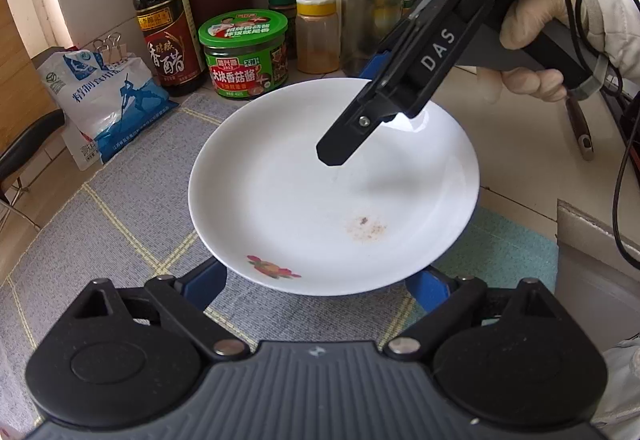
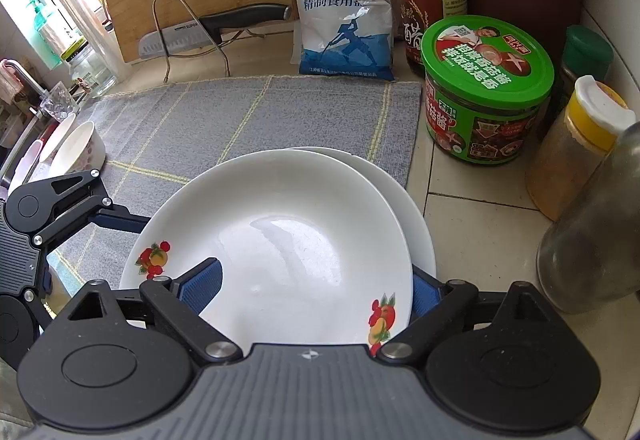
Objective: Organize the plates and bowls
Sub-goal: 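Lower the flower plate onto the plate stack with the right tool, then open the right tool and withdraw it from the stack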
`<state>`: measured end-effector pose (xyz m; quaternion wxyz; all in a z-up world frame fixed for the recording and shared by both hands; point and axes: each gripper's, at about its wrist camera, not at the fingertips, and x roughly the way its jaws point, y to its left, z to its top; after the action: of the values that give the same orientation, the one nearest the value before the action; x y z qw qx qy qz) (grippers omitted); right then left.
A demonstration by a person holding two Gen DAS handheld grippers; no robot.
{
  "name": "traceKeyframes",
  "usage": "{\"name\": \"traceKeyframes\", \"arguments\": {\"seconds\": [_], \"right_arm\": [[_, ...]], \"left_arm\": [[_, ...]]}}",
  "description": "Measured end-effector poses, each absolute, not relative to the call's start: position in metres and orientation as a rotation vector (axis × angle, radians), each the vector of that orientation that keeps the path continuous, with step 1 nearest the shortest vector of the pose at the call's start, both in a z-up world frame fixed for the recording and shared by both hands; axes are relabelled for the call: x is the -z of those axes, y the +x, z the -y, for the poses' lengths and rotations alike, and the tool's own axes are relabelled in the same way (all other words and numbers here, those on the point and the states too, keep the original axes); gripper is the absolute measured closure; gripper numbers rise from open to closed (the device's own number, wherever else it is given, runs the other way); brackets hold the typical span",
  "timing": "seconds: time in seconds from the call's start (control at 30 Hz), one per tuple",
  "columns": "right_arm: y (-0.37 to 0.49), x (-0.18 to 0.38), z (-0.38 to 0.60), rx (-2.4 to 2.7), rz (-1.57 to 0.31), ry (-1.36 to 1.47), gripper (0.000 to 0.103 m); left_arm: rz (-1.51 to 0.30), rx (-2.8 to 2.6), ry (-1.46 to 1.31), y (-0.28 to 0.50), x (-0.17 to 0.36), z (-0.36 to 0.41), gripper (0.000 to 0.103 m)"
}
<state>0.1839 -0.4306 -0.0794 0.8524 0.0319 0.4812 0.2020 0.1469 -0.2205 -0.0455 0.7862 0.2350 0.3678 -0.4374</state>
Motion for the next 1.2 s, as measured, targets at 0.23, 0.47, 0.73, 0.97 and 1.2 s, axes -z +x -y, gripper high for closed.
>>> {"name": "traceKeyframes", "arguments": {"seconds": [0.23, 0.47, 0.73, 0.97, 1.2], "right_arm": [[0.179, 0.074, 0.434, -0.409, -1.002, 0.073, 0.006], [0.174, 0.07, 0.435, -0.392, -0.992, 0.07, 0.003], [0.171, 0.067, 0.435, -0.372, -0.997, 0.054, 0.003], [0.167, 0.065, 0.433, -0.351, -1.002, 0.028, 0.003], [0.164, 0.066, 0.433, -0.344, -1.009, 0.017, 0.003]], "left_arm": [[-0.795, 0.943, 0.497, 0.148, 0.047, 0.221, 0.007], [-0.793, 0.947, 0.497, 0.148, 0.048, 0.222, 0.007], [-0.803, 0.947, 0.484, 0.149, 0.05, 0.222, 0.006], [-0.795, 0.946, 0.487, 0.149, 0.05, 0.222, 0.006], [-0.795, 0.949, 0.48, 0.149, 0.049, 0.221, 0.006]]}}
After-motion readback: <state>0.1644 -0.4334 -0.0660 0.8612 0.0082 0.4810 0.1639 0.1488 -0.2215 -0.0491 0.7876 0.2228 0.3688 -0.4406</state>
